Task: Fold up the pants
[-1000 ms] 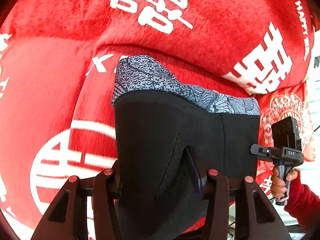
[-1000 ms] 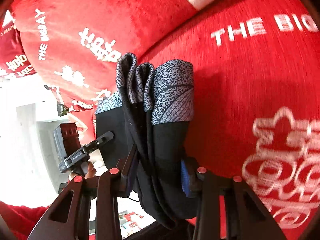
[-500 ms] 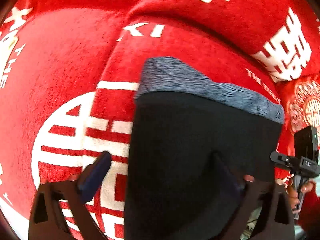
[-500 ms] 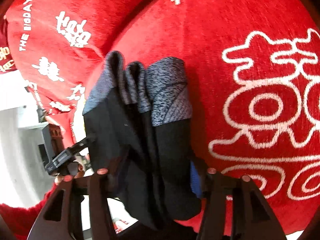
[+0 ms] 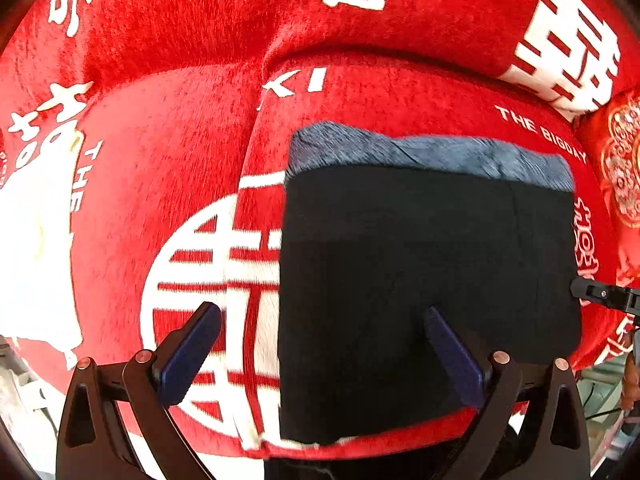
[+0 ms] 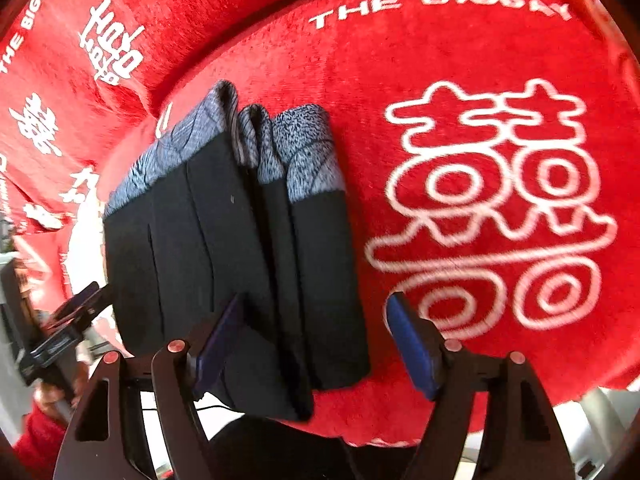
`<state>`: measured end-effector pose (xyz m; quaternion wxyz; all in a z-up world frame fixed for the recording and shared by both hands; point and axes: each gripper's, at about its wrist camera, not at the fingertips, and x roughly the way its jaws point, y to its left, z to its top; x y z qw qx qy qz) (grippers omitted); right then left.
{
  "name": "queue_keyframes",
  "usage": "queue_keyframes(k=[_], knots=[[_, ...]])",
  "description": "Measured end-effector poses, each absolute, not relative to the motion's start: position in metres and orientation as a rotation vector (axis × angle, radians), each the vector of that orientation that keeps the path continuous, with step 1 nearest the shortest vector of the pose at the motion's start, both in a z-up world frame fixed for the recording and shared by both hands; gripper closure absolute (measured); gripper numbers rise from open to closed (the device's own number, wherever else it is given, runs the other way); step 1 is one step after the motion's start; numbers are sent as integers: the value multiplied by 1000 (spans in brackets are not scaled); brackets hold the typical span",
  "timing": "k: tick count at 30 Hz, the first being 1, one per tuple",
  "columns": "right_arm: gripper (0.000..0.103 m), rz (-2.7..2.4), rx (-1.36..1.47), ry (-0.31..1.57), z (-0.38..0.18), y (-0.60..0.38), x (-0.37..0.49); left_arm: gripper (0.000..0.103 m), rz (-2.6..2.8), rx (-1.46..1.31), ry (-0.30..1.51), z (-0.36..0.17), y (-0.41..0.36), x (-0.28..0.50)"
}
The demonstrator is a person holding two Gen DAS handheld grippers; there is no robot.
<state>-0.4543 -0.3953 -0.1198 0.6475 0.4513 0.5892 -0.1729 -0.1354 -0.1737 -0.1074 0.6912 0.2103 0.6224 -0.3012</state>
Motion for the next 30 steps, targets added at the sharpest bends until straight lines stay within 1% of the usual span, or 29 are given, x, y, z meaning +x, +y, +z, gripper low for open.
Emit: queue_keyframes(k=[4,8,9,10,11,16,22,26,30], knots=[[22,-449,963,1373,-102,-379,-464,1,-684,517,1385,-94,-169,-158],[18,-490,944,1361,-80,-365,-480,1,-690,544,1393,-82,-167,-178],[12,-502,941,1354,-73,-360,-484,1,-689,549,1386,-77,-166,-183],[9,-511,936,1348,-67,-357,-486,1,-685,555,1371,-71,-165,-187],[0,-521,928,1341,-61,-353,-487,1,-679,565,1356,-66,-164,-192],[0,-570,822,1314,-29,-333,-479,1,-639,597,1336,-39,-159,-203],[0,-561,791,1351,-2,-313,-465,1,-589,580,1323,-10,-149,-208],[0,-565,757,1381,13,-300,-460,1,-571,624,1289,2,-147,-214],[0,-577,731,1387,28,-293,-460,1,-579,610,1318,10,-142,-216]])
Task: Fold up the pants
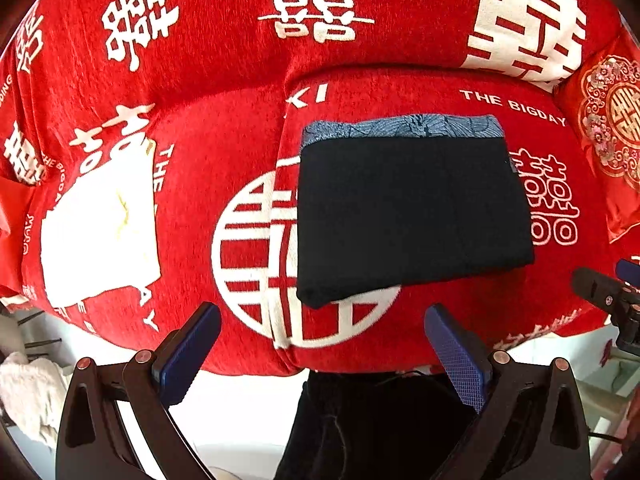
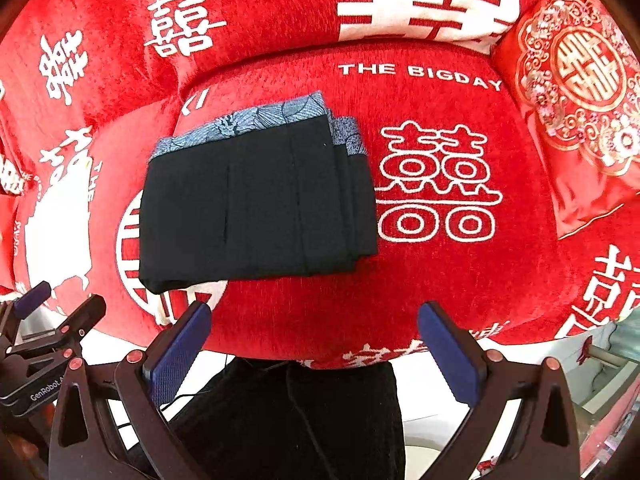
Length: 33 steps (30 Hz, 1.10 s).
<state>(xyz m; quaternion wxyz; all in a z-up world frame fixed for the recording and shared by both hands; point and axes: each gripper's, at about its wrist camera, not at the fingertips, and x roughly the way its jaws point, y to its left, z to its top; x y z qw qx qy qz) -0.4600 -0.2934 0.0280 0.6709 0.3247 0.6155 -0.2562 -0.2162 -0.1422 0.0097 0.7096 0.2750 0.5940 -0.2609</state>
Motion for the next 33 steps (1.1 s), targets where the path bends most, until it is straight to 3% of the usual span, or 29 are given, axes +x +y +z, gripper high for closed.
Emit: queue_keyframes(k=[11,33], knots=[[0,-611,714,1361,55,-286,-457,1,-583,615,1329,21,-143,-220],[0,-600,640,1427,47,-270,-442,1,-597,618,1323,21,-149,-216]])
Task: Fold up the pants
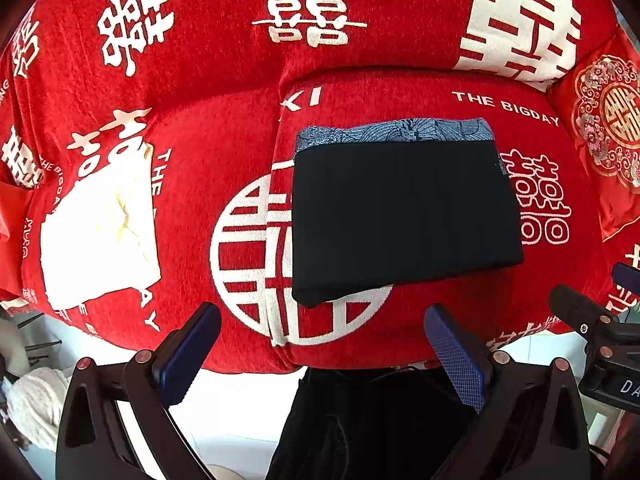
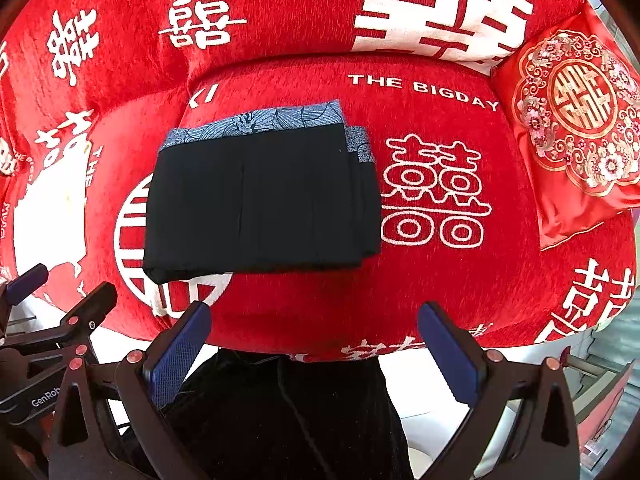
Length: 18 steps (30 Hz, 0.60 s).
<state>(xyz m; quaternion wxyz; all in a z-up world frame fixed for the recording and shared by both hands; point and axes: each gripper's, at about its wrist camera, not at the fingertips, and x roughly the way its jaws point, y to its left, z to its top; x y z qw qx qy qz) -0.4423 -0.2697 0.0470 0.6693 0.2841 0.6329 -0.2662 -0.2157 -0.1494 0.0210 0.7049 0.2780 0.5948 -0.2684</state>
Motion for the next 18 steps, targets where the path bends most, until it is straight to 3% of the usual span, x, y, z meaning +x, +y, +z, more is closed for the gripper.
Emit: queue_keyframes(k=[18], knots=[[0,-619,637,1422,49,-276,-443,1,-611,630,1311,23,-150,-218]])
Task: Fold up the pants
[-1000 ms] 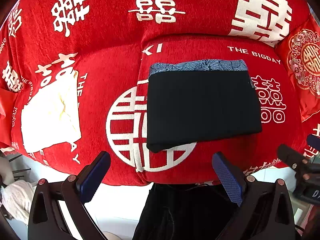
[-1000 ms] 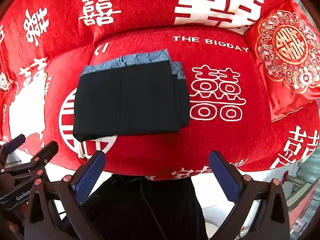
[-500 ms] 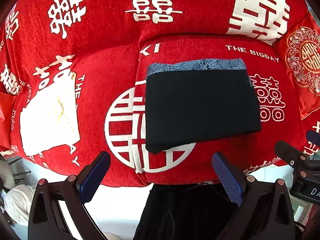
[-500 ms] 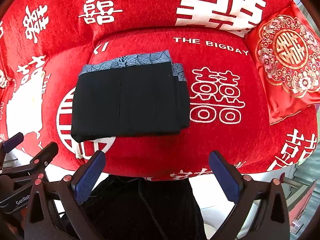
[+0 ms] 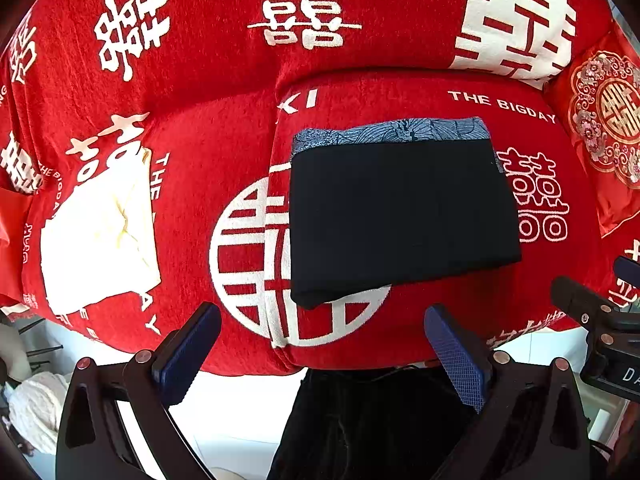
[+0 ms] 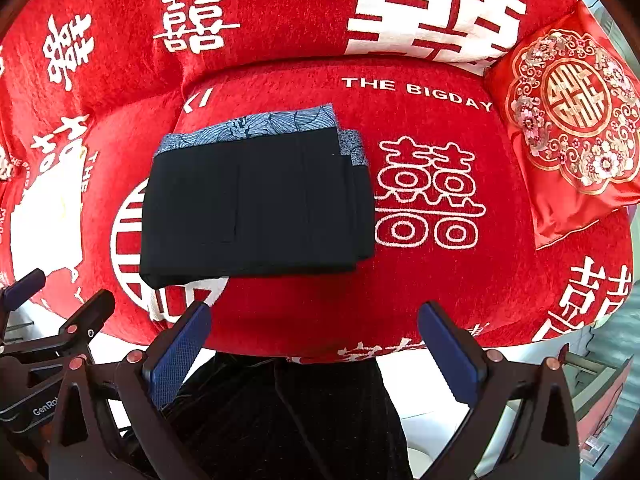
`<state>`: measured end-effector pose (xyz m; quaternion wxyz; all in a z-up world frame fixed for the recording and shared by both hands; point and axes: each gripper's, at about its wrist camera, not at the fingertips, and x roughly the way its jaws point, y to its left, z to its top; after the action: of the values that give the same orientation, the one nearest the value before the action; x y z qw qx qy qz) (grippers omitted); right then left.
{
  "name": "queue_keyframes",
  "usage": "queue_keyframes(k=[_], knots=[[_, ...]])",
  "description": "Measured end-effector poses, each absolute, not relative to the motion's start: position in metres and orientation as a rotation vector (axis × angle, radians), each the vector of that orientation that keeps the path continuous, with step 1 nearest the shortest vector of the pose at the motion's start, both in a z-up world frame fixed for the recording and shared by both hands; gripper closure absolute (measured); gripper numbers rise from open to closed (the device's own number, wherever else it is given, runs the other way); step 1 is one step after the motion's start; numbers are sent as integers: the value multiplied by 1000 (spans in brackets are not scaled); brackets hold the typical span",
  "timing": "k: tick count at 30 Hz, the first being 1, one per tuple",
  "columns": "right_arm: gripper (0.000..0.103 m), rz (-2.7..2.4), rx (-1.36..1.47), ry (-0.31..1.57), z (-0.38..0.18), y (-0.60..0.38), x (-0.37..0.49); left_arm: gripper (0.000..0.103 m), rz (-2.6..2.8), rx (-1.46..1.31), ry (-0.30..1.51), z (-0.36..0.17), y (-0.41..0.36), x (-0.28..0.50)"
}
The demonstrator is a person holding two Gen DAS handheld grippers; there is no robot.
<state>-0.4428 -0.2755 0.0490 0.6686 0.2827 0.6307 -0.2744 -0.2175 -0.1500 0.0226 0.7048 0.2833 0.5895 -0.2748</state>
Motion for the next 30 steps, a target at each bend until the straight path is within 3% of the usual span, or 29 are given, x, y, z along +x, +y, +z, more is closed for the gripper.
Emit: queue_keyframes(k=[30], knots=[[0,-616,630,1419,50,-269,-443,1,-610,632,1299,26,-149,-222]])
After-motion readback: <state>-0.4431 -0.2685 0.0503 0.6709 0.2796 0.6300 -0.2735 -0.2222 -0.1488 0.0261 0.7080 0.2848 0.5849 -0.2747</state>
